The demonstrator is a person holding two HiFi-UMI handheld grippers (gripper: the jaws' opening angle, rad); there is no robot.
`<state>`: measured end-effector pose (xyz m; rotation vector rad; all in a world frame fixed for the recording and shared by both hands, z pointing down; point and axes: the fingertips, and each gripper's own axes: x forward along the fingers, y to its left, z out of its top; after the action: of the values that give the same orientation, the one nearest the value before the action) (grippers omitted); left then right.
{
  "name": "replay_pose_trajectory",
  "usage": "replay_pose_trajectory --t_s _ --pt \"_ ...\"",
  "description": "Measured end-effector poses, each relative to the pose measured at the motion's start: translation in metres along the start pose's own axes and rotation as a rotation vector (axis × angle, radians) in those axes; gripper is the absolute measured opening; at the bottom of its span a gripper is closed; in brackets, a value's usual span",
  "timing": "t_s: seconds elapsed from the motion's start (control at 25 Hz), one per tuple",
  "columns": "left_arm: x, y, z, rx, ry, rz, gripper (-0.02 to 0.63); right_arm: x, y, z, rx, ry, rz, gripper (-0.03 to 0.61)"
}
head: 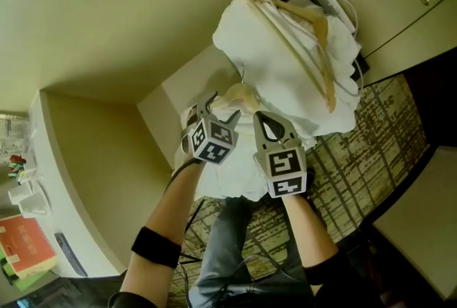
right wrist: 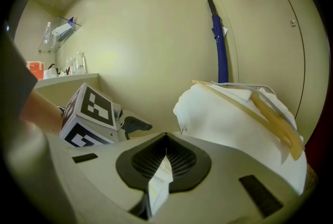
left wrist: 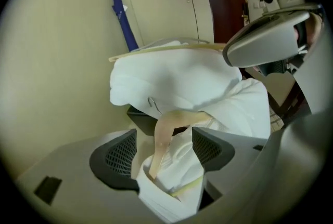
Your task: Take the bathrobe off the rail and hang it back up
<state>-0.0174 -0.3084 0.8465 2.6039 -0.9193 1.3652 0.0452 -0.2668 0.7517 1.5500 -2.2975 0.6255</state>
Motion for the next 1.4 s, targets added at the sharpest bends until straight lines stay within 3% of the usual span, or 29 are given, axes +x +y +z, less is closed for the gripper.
replay_pose_trajectory --t_s 0.32,0.68,0.8,0.88,1.0,1.16,1.4 --pt "0.063 0.004 -0.024 0.071 0.037 -0.036 0.324 0.033 0.005 -0.022 0.045 -0.045 0.031 0.021" --pt "0.097 0.007 -0.028 0.122 0.054 -0.084 0.317 0.043 0.004 -0.037 0.095 -0.086 0.042 0.021" --pt "0.100 0.006 -0.033 0.136 0.061 -0.085 0.200 0.044 0.003 -0.044 0.108 -0.087 0.040 0.021" --pt "0.100 0.006 -0.034 0.138 0.054 -0.076 0.196 0.044 0.002 -0.046 0.110 -0.087 0.039 0.021" --pt "0.095 0.009 -0.032 0.146 0.033 -0.041 0.195 0.043 0.003 -0.047 0.105 -0.089 0.039 0.021" --pt "0.075 0.020 -0.022 0.165 -0.011 0.065 0.193 0.036 0.010 -0.040 0.090 -0.088 0.050 0.021" --pt "0.012 0.041 -0.002 0.119 -0.073 0.225 0.190 0.017 0.030 -0.015 0.009 -0.047 0.041 0.021"
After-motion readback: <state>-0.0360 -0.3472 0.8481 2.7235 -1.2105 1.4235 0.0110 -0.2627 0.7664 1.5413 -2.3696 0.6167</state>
